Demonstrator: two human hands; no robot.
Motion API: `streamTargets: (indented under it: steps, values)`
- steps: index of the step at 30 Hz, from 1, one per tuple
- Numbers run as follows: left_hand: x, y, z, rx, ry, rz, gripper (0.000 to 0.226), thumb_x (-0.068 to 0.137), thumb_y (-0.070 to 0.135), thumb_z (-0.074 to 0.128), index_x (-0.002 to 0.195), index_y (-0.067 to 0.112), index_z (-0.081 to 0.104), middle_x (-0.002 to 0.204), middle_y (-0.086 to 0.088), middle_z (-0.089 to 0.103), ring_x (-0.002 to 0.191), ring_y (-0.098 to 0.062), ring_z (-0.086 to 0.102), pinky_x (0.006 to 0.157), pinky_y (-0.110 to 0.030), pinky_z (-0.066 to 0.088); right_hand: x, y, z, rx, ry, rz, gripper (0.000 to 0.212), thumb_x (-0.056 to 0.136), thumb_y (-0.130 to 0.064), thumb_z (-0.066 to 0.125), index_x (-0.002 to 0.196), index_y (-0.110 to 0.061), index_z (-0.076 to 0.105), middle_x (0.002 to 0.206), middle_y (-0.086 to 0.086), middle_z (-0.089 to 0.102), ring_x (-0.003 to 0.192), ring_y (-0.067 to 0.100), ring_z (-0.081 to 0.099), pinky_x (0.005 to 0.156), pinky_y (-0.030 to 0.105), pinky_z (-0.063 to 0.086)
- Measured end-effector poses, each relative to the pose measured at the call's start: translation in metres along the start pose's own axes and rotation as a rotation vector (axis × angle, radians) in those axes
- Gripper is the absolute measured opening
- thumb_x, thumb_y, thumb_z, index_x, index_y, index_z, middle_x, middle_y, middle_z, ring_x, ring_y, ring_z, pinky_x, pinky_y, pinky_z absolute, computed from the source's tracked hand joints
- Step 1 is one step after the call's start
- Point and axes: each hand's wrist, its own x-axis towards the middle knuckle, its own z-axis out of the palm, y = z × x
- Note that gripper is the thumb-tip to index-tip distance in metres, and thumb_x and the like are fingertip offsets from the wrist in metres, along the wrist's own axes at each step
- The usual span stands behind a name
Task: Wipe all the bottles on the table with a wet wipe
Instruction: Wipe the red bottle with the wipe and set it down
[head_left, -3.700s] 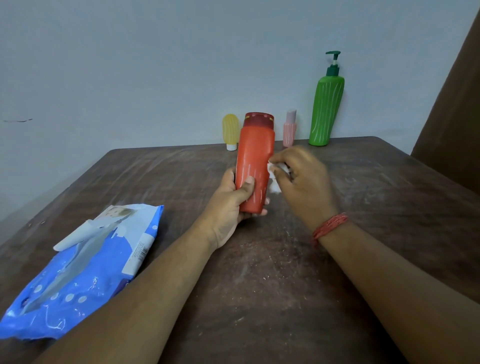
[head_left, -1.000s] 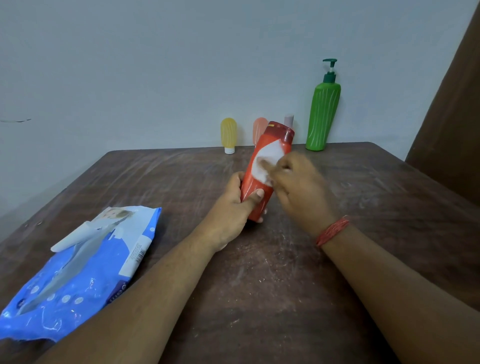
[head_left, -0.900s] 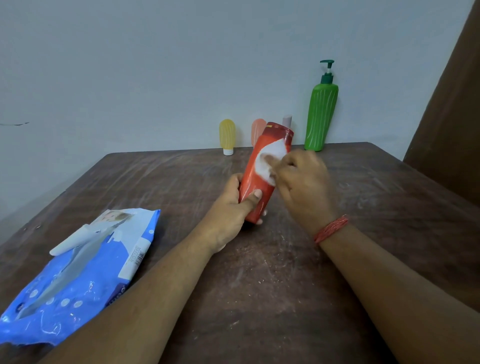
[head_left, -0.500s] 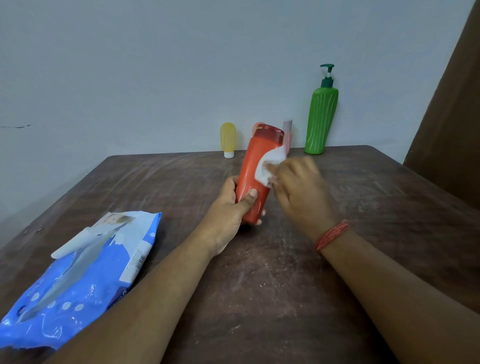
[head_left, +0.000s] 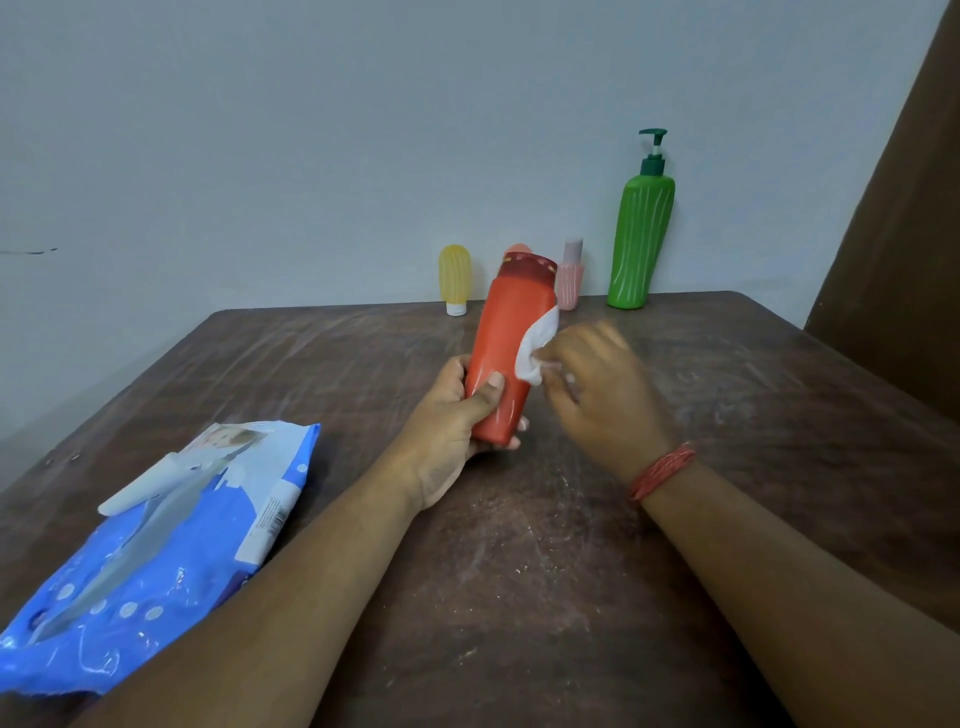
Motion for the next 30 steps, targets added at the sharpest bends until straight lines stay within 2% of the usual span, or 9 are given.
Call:
streamTargets:
  steps: [3,6,9,15,18,20,23,25,30]
  values:
    - [0.001,0.002,-0.003,-0.053,0.017,-0.012,0.027,0.102,0.025,0.052,0.126,0.015,0.048,0.109,-0.013,0.067,0.08,-0.022,0.069,0.068,-0.035,0.058,-0.001,-0.003,0.002,0.023,-0.062,-0.041,0.01,0.088,-0.01,0.066,0.097,-0.015,0.068,0.097,-0.002,0.065,0.095,0.017,0.056,0.079,0.031,0.048]
    - [0.0,0.001,-0.001,0.012,-0.046,-0.014,0.029,0.101,0.024,0.052,0.129,0.016,0.046,0.115,-0.01,0.063,0.082,-0.024,0.069,0.07,-0.037,0.059,0.005,0.005,0.002,0.131,0.11,0.209,0.014,0.088,-0.005,0.064,0.098,-0.015,0.065,0.097,-0.004,0.065,0.093,0.015,0.058,0.08,0.034,0.049]
    - [0.0,0.0,0.002,0.062,-0.074,-0.018,0.03,0.102,0.022,0.051,0.131,0.016,0.045,0.116,-0.011,0.061,0.083,-0.025,0.068,0.072,-0.038,0.059,0.004,0.004,0.0,0.391,0.131,0.447,0.018,0.093,-0.007,0.061,0.103,-0.022,0.061,0.097,-0.008,0.066,0.089,0.009,0.062,0.082,0.031,0.055]
    - [0.002,0.0,-0.004,0.019,-0.013,-0.002,0.028,0.103,0.024,0.051,0.13,0.017,0.045,0.11,-0.012,0.067,0.082,-0.024,0.068,0.073,-0.039,0.058,-0.003,-0.006,0.008,0.683,-0.132,0.567,0.014,0.096,-0.023,0.064,0.109,-0.021,0.064,0.096,-0.005,0.071,0.091,0.009,0.068,0.083,0.032,0.056]
    - [0.001,0.0,-0.003,0.103,-0.072,-0.006,0.032,0.102,0.026,0.052,0.132,0.018,0.044,0.115,-0.011,0.064,0.085,-0.025,0.069,0.076,-0.04,0.059,0.005,-0.003,0.004,0.764,0.065,0.651,0.012,0.095,-0.019,0.064,0.106,-0.022,0.063,0.096,-0.007,0.07,0.086,-0.001,0.066,0.08,0.022,0.054]
    - [0.001,-0.001,-0.001,0.18,-0.114,-0.002,0.035,0.1,0.029,0.054,0.133,0.022,0.043,0.118,-0.01,0.062,0.089,-0.026,0.07,0.079,-0.042,0.059,0.01,0.0,-0.002,0.811,0.214,0.705,0.009,0.095,-0.02,0.064,0.104,-0.019,0.063,0.095,-0.005,0.071,0.088,0.003,0.068,0.082,0.025,0.056]
    - [0.001,-0.002,-0.002,0.174,-0.095,0.015,0.036,0.099,0.029,0.055,0.133,0.022,0.043,0.12,-0.012,0.063,0.089,-0.025,0.07,0.078,-0.041,0.058,0.003,-0.002,0.001,0.853,0.025,0.742,0.015,0.094,-0.023,0.066,0.096,-0.008,0.066,0.093,0.012,0.073,0.086,0.024,0.071,0.086,0.047,0.058]
    - [0.002,-0.001,-0.005,0.151,-0.066,0.02,0.036,0.1,0.027,0.054,0.134,0.02,0.043,0.122,-0.015,0.062,0.088,-0.025,0.07,0.076,-0.04,0.059,-0.002,-0.007,0.006,0.871,-0.132,0.731,0.019,0.091,-0.022,0.069,0.091,-0.003,0.065,0.091,0.013,0.074,0.084,0.026,0.071,0.086,0.051,0.057]
    - [0.001,-0.002,-0.003,0.259,-0.121,0.035,0.035,0.103,0.026,0.053,0.135,0.023,0.04,0.121,-0.01,0.062,0.09,-0.025,0.071,0.08,-0.041,0.06,0.008,-0.005,0.0,1.013,0.165,0.794,0.02,0.084,-0.028,0.074,0.085,-0.012,0.06,0.082,0.007,0.068,0.078,0.019,0.064,0.079,0.042,0.055]
